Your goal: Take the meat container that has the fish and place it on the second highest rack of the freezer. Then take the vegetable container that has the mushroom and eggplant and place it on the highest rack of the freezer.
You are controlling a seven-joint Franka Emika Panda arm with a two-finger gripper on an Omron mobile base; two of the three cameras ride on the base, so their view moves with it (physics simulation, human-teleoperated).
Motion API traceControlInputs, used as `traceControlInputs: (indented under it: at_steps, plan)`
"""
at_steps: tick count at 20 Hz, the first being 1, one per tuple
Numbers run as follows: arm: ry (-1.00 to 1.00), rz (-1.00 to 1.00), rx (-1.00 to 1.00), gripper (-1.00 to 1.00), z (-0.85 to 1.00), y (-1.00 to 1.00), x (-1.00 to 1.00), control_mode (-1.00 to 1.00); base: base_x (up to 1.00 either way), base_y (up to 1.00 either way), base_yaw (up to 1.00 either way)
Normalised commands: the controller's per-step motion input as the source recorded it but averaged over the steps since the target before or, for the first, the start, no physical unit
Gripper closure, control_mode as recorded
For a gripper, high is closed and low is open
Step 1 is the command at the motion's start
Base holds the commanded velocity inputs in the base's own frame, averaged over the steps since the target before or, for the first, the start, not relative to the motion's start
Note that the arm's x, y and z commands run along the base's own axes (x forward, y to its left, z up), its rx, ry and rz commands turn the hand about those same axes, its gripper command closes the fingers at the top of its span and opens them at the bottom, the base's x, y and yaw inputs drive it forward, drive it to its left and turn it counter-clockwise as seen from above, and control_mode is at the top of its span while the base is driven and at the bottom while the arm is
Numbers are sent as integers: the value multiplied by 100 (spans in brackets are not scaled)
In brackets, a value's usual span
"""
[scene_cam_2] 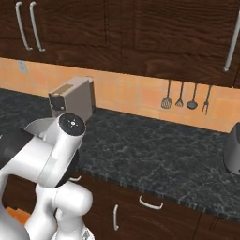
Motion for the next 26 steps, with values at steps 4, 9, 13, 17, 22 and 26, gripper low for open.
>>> traceControlInputs:
  at_steps: [4,9,13,17,22,26]
  plan:
    - [0,0,0,100,0,0,0,100,-100,-28,-20]
    - [0,0,0,100,0,0,0,100,-82,-11,-45]
    - [0,0,0,100,0,0,0,100,-32,0,-70]
    - [0,0,0,100,0,0,0,100,-10,2,-76]
    - [0,0,0,100,0,0,0,100,0,0,-85]
    - [0,0,0,100,0,0,0,100,0,3,-90]
